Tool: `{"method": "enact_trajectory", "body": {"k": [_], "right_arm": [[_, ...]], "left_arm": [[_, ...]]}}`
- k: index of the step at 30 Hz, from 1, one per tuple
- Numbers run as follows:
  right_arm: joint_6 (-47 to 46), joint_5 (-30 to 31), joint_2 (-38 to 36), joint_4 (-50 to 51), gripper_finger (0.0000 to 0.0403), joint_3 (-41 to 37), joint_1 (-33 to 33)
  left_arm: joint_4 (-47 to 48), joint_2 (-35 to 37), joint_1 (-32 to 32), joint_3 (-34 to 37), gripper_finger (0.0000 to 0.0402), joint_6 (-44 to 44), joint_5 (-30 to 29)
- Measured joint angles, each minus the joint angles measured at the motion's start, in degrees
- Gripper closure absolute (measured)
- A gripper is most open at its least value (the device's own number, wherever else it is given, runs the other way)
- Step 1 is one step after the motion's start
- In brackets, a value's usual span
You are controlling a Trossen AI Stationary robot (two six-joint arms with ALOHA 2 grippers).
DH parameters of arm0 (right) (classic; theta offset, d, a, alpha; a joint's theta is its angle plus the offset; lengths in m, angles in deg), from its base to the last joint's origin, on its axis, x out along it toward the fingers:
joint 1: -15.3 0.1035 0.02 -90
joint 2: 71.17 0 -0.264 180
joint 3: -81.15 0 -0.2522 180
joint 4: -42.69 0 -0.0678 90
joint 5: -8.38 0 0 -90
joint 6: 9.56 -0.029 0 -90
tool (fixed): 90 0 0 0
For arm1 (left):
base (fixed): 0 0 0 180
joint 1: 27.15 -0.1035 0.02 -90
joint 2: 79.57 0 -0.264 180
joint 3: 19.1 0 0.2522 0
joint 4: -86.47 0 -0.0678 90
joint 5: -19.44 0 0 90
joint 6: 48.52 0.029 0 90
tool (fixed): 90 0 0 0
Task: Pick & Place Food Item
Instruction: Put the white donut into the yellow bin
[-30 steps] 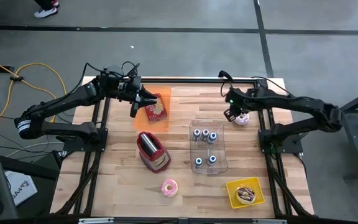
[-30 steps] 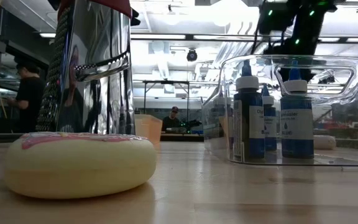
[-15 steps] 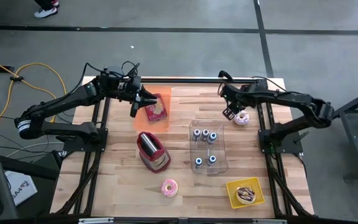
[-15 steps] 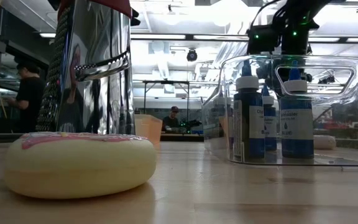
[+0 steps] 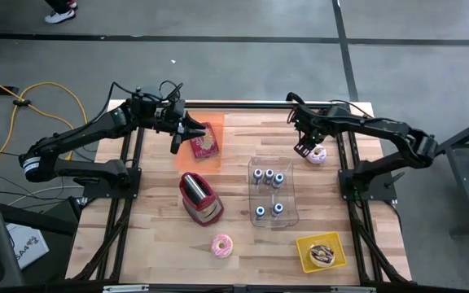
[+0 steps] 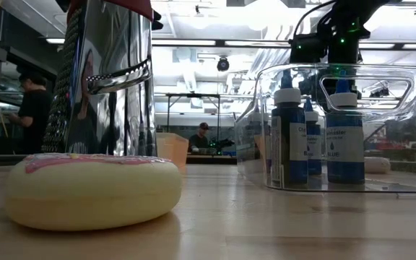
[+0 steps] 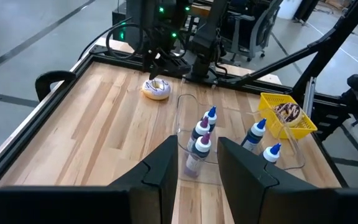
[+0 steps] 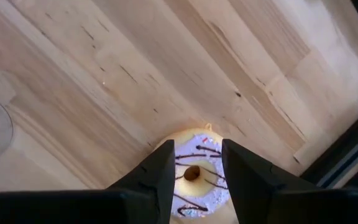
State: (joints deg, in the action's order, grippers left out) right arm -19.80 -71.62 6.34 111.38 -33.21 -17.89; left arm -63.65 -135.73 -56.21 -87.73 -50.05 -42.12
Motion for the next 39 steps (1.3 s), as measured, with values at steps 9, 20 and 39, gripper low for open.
{"method": "enact_trajectory", "body": {"k": [9, 20, 39], "right_arm": [[-2.6, 0.4, 0.0, 3.7, 0.0216, 0.0, 0.0], [-13.1, -4.0, 0.0, 2.2, 0.0186, -4.6, 0.1], [-18.5, -5.7, 0.0, -7.5, 0.0192, -13.2, 3.2]], "left_arm": [[0.2, 0.0, 0.0, 0.0, 0.0293, 0.2, 0.0], [1.8, 0.0, 0.0, 0.0, 0.0293, 0.6, 0.0], [1.9, 0.0, 0.0, 0.0, 0.0293, 1.1, 0.0]]}}
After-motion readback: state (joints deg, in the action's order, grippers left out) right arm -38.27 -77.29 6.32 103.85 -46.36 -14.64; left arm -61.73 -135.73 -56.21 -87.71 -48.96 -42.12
